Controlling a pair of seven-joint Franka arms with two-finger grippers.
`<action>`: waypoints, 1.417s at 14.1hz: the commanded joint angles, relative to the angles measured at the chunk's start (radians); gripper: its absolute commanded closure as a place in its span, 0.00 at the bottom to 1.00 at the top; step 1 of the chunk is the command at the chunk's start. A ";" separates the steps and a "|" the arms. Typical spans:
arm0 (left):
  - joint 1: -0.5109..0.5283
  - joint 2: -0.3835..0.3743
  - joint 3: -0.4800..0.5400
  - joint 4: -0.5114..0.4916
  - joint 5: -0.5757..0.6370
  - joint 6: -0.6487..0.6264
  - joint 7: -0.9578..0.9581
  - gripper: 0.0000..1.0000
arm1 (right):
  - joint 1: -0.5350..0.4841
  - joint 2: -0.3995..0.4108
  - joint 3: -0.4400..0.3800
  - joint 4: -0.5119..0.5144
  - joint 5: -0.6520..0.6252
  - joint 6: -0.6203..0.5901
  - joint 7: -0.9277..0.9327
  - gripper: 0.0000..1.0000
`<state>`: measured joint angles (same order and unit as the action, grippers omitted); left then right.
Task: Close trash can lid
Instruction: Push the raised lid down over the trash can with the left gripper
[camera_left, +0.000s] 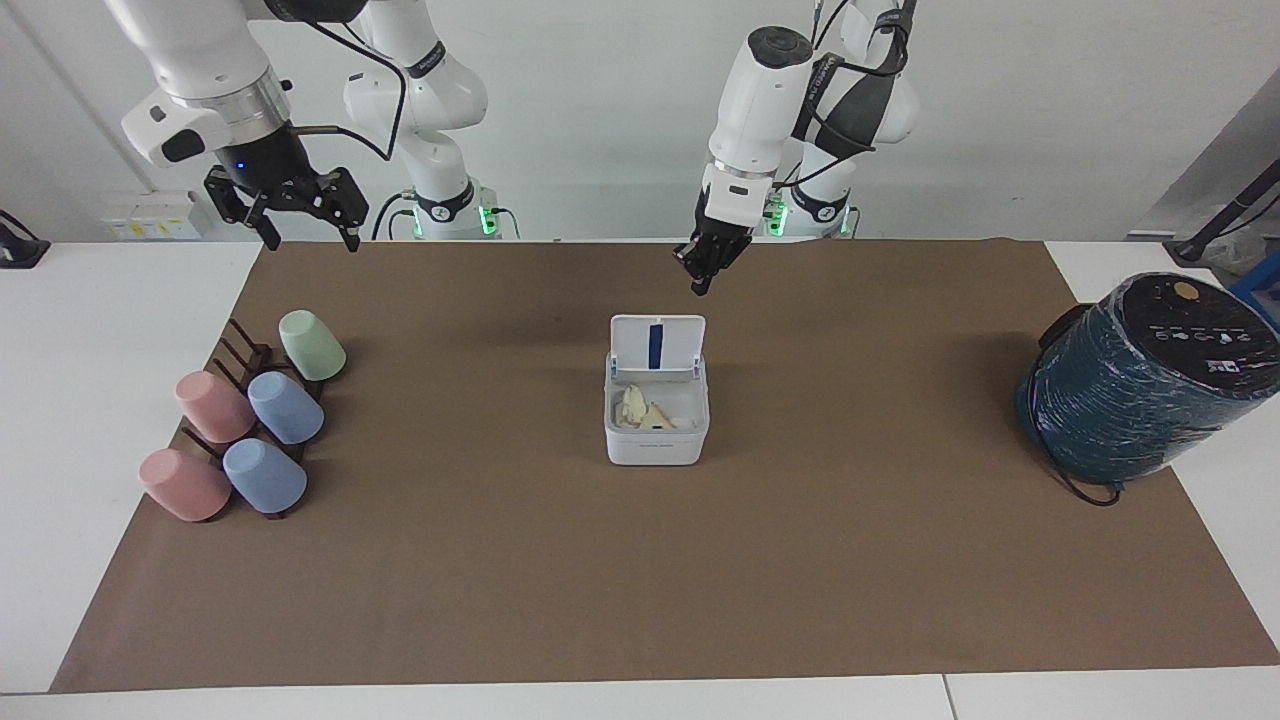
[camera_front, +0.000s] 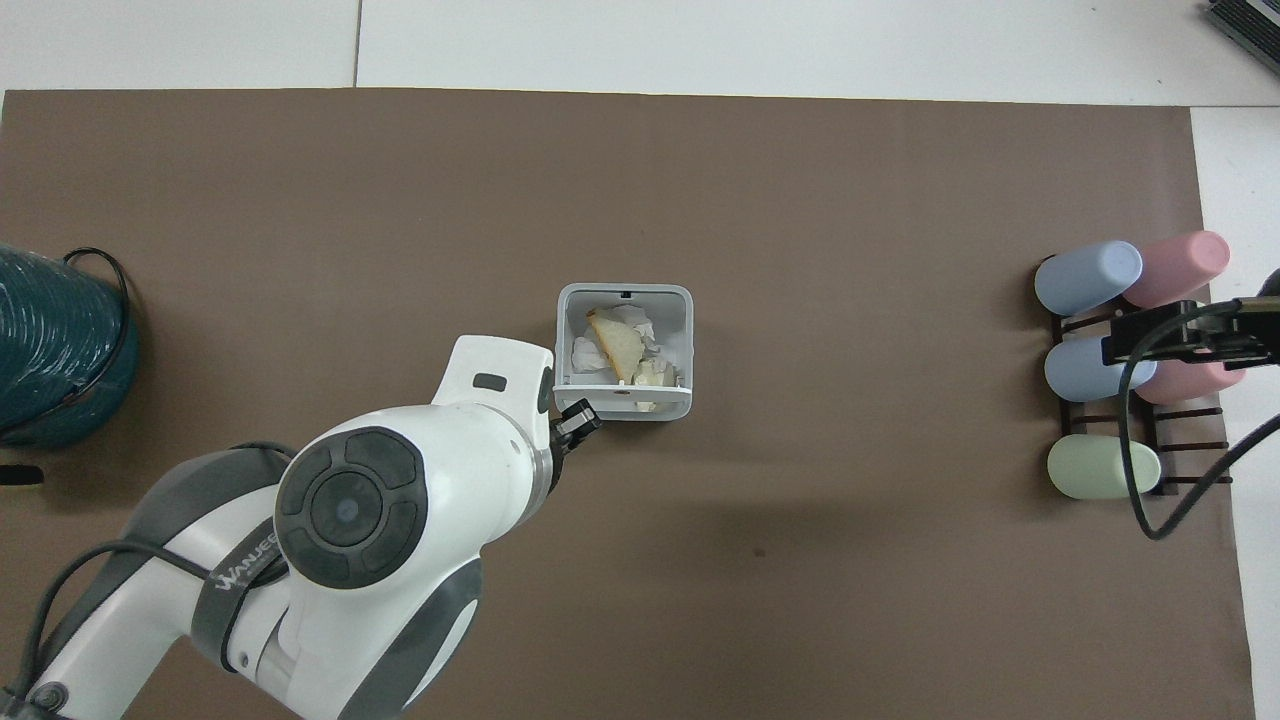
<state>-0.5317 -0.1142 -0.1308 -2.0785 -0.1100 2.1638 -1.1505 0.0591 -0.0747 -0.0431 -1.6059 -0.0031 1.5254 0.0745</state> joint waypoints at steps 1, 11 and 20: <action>-0.027 0.025 0.016 -0.017 -0.014 0.098 -0.058 0.96 | -0.005 -0.020 0.002 -0.019 0.020 -0.007 -0.021 0.00; 0.002 0.183 0.017 -0.003 -0.016 0.508 -0.130 0.96 | -0.005 -0.020 0.002 -0.019 0.020 -0.007 -0.021 0.00; -0.004 0.306 0.017 0.027 -0.019 0.611 -0.129 0.95 | -0.005 -0.020 0.002 -0.019 0.018 -0.007 -0.021 0.00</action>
<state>-0.5305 0.1427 -0.1143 -2.0775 -0.1109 2.7426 -1.2768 0.0591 -0.0746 -0.0431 -1.6059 -0.0031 1.5254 0.0745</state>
